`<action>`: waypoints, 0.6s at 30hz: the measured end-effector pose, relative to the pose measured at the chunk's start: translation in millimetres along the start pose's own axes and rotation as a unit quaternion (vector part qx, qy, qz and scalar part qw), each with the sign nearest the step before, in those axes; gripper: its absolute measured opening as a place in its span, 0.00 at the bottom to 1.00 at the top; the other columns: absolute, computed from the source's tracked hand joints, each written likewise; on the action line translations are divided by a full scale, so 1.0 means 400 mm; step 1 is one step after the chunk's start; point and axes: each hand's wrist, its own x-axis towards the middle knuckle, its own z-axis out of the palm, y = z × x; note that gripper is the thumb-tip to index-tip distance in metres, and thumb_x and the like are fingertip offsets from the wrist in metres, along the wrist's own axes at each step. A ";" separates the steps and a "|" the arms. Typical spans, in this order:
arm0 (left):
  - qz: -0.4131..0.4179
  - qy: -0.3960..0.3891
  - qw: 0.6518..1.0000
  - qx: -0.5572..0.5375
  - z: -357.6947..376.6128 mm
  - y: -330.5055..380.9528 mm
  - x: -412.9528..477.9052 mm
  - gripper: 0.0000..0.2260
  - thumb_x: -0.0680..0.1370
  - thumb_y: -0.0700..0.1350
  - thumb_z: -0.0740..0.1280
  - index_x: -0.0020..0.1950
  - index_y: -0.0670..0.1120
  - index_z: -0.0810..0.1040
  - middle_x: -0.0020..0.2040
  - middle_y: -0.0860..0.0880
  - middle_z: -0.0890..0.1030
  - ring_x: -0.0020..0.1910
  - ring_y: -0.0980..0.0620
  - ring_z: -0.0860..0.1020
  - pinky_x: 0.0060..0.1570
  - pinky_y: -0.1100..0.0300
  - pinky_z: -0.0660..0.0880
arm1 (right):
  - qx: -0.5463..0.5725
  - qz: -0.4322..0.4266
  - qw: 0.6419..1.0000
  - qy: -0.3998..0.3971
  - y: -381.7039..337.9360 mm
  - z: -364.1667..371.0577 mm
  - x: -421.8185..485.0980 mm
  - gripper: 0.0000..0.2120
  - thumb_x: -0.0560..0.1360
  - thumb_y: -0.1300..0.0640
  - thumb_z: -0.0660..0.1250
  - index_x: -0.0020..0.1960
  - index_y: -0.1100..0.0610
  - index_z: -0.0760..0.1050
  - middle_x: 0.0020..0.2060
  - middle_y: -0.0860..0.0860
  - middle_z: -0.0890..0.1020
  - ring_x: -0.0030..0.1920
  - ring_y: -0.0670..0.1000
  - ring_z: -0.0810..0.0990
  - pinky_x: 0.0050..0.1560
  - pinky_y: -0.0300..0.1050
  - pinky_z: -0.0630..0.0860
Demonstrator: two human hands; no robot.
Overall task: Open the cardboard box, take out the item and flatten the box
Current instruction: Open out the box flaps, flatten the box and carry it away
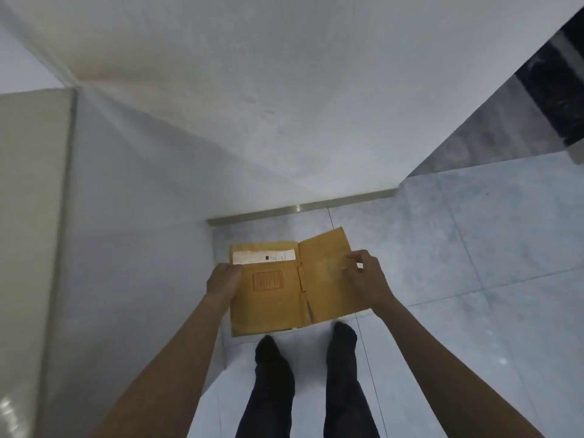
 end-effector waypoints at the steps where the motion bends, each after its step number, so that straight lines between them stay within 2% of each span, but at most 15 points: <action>1: -0.001 0.008 1.000 -0.005 0.023 -0.011 0.043 0.15 0.77 0.48 0.60 0.62 0.46 0.74 0.61 0.43 0.78 0.54 0.45 0.76 0.59 0.48 0.74 | -0.003 0.001 1.000 -0.013 0.025 0.017 0.049 0.15 0.78 0.58 0.65 0.63 0.58 0.68 0.65 0.58 0.70 0.63 0.60 0.73 0.65 0.59 0.71; 2: 0.008 0.012 1.000 -0.011 0.046 -0.021 0.088 0.18 0.78 0.50 0.60 0.67 0.48 0.70 0.64 0.44 0.76 0.55 0.46 0.75 0.57 0.51 0.72 | -0.005 0.003 1.000 -0.022 0.053 0.035 0.102 0.15 0.78 0.58 0.64 0.63 0.58 0.68 0.65 0.58 0.70 0.63 0.60 0.73 0.65 0.59 0.71; 4: 0.037 0.014 0.999 -0.014 0.093 -0.044 0.183 0.22 0.78 0.53 0.60 0.72 0.53 0.65 0.69 0.46 0.73 0.60 0.46 0.73 0.56 0.53 0.69 | -0.007 0.003 1.000 -0.029 0.109 0.073 0.202 0.14 0.78 0.59 0.62 0.63 0.58 0.69 0.65 0.57 0.70 0.64 0.59 0.72 0.64 0.55 0.71; 7: 0.058 0.022 0.998 0.011 0.175 -0.096 0.349 0.22 0.78 0.55 0.58 0.73 0.57 0.64 0.72 0.48 0.69 0.68 0.44 0.69 0.61 0.48 0.67 | -0.027 -0.012 0.999 -0.031 0.208 0.142 0.373 0.14 0.78 0.60 0.62 0.63 0.58 0.70 0.65 0.56 0.71 0.63 0.57 0.72 0.61 0.50 0.70; 10: 0.091 0.002 0.995 0.043 0.253 -0.141 0.506 0.16 0.79 0.54 0.58 0.66 0.55 0.72 0.64 0.48 0.76 0.62 0.44 0.74 0.62 0.45 0.70 | -0.048 -0.033 0.998 -0.036 0.297 0.215 0.537 0.14 0.78 0.59 0.62 0.63 0.58 0.70 0.65 0.56 0.70 0.62 0.56 0.72 0.59 0.46 0.69; 13: 0.144 -0.004 0.988 0.054 0.334 -0.178 0.677 0.06 0.79 0.49 0.60 0.50 0.57 0.76 0.50 0.55 0.78 0.50 0.50 0.75 0.51 0.52 0.70 | -0.064 -0.063 0.995 -0.037 0.384 0.286 0.708 0.14 0.78 0.59 0.63 0.63 0.58 0.70 0.66 0.57 0.70 0.63 0.56 0.71 0.60 0.47 0.68; 15: 0.179 0.015 0.981 0.073 0.388 -0.209 0.800 0.05 0.80 0.48 0.60 0.48 0.54 0.75 0.47 0.54 0.75 0.45 0.53 0.73 0.47 0.55 0.67 | -0.079 -0.088 0.992 -0.040 0.441 0.335 0.818 0.15 0.77 0.58 0.64 0.64 0.56 0.69 0.67 0.57 0.69 0.65 0.56 0.70 0.61 0.46 0.67; 16: 0.195 0.028 0.976 0.091 0.415 -0.225 0.859 0.05 0.80 0.48 0.60 0.48 0.52 0.75 0.47 0.53 0.75 0.44 0.53 0.73 0.46 0.57 0.67 | -0.092 -0.102 0.990 -0.042 0.470 0.356 0.871 0.16 0.78 0.58 0.64 0.65 0.56 0.69 0.67 0.57 0.69 0.65 0.56 0.70 0.61 0.45 0.66; 18: 0.215 0.047 0.966 0.136 0.459 -0.253 0.971 0.07 0.78 0.47 0.60 0.50 0.49 0.77 0.49 0.51 0.76 0.50 0.48 0.74 0.46 0.58 0.70 | -0.112 -0.124 0.985 -0.043 0.519 0.393 0.966 0.18 0.78 0.57 0.64 0.67 0.56 0.67 0.69 0.57 0.67 0.67 0.56 0.68 0.61 0.44 0.65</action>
